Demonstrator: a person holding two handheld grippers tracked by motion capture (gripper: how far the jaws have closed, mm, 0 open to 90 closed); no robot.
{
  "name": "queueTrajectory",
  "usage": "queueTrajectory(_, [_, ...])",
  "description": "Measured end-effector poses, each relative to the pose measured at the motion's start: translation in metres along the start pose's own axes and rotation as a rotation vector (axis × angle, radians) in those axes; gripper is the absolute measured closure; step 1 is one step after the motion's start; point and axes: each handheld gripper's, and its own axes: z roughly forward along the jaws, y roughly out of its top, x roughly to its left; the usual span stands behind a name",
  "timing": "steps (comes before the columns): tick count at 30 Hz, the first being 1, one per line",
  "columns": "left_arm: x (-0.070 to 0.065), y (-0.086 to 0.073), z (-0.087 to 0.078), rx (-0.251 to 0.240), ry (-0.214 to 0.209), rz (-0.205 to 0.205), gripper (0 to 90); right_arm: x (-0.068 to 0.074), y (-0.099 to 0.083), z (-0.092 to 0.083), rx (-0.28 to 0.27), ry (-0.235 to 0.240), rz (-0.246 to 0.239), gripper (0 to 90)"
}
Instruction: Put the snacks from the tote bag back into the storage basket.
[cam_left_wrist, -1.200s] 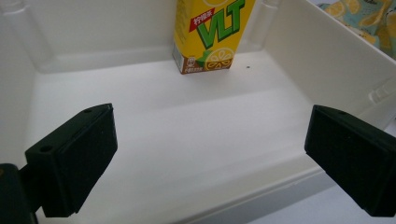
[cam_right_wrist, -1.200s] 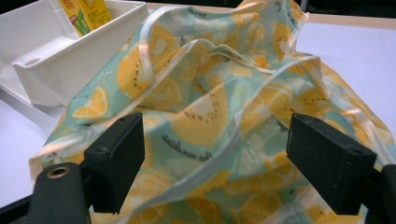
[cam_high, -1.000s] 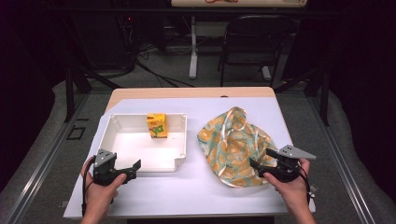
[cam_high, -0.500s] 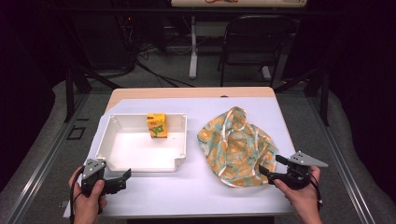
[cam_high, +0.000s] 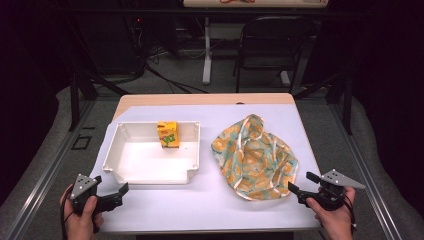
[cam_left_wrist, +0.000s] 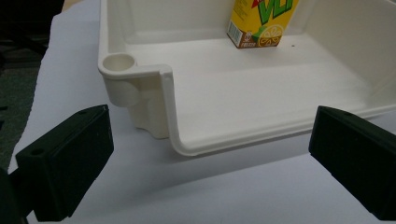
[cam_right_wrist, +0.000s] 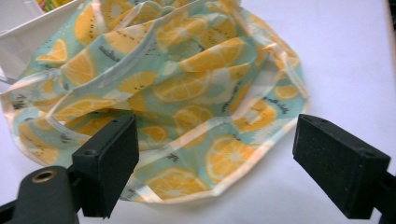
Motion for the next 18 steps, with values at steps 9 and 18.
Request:
queueTrajectory(9, [-0.002,0.002,0.013,0.024,-0.006,0.027,0.5,-0.003,0.001,0.006,-0.002,-0.004,-0.001,14.3])
queueTrajectory(18, [-0.003,0.002,0.015,0.030,-0.001,0.034,0.5,-0.005,-0.001,0.010,0.014,-0.011,0.012,14.4])
